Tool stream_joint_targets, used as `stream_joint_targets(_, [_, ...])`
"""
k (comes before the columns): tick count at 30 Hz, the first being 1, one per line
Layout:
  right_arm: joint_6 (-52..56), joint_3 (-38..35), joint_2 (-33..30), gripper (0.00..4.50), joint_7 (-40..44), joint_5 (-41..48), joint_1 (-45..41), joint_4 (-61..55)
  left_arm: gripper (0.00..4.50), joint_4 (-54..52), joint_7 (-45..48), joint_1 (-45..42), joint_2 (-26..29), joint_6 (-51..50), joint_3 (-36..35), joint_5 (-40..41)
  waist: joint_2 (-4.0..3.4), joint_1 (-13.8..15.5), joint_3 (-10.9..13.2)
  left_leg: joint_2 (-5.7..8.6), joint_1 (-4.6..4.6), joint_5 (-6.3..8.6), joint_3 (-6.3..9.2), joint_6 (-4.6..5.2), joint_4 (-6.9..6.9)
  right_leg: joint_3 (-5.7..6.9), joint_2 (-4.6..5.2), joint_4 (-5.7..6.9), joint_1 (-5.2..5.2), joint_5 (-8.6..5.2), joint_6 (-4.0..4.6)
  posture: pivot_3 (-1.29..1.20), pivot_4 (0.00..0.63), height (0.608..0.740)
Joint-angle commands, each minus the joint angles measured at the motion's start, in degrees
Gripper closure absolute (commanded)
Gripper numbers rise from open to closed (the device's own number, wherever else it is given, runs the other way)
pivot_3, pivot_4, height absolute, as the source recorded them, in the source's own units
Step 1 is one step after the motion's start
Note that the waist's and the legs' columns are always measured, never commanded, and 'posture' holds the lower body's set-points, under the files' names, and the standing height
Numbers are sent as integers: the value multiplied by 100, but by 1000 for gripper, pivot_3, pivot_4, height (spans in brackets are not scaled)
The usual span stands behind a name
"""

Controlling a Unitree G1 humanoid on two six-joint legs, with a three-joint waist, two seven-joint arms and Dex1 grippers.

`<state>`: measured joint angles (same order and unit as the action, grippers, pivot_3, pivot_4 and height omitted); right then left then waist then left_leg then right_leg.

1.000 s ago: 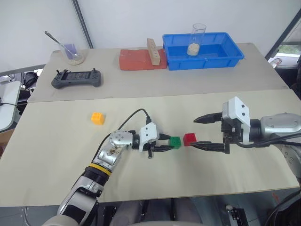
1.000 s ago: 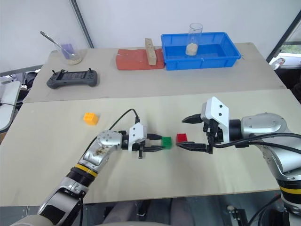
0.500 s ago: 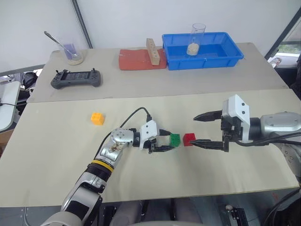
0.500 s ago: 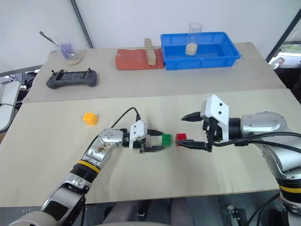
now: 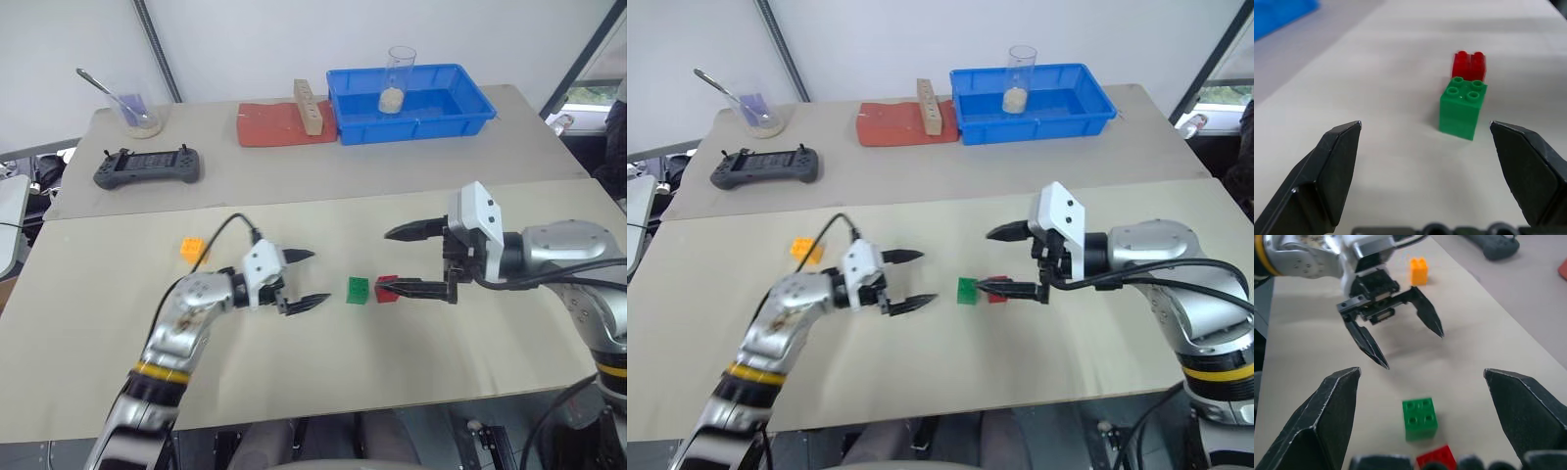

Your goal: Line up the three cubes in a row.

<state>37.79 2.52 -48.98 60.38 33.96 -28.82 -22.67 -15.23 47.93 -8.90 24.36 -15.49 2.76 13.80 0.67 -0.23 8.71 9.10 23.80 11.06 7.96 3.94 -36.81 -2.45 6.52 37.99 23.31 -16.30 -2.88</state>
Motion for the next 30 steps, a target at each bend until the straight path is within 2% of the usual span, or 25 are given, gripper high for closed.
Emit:
stream_joint_targets(1, [109, 21, 164, 0, -87, 94, -288, -47, 23, -1267, -1176, 408, -160, -693, -851, 180, 0, 62, 0, -1, -2, -1, 0, -2, 0, 2, -3, 0, -1, 0, 0, 0, 150, 740])
stream_joint_targets(5, [295, 128, 467, 0, -187, 195, -617, -1, 23, -1776, -2277, 1151, -560, -920, -1737, 46, 0, 117, 0, 0, -7, -2, -3, -5, -1, 3, -7, -2, -8, 0, 0, 0, 150, 740])
stream_joint_targets(10, [619, 250, 893, 0, -385, 302, -1113, 76, 23, -1395, -2924, 1546, -868, -551, -2200, -97, 0, 173, 0, -2, -8, 1, -10, -9, -1, 4, -7, -1, -5, 1, 2, 0, 150, 740])
stream_joint_targets(17, [1082, 260, 1290, 0, -664, 544, -1617, -31, 23, -204, -3039, 970, -802, -52, -2162, -99, 2, 279, 0, 1, -9, 9, -13, -23, -2, 10, -7, -3, 6, 2, 3, 0, 150, 740])
stream_joint_targets(23, [1279, 248, 1403, 0, -946, 573, -1775, -213, 23, 987, -2533, 512, -672, 362, -1847, -36, 2, 238, 0, 0, -8, 7, -20, -15, -1, 6, -4, 1, 3, 6, 4, 0, 150, 740])
stream_joint_targets(30, [1486, 132, 1386, 0, -1233, 663, -1794, -377, 23, 2315, -2565, -61, -538, 1050, -1705, -311, 2, 223, 0, -3, -7, 4, -21, -10, 0, 6, -1, 3, 8, 8, 6, 0, 150, 740])
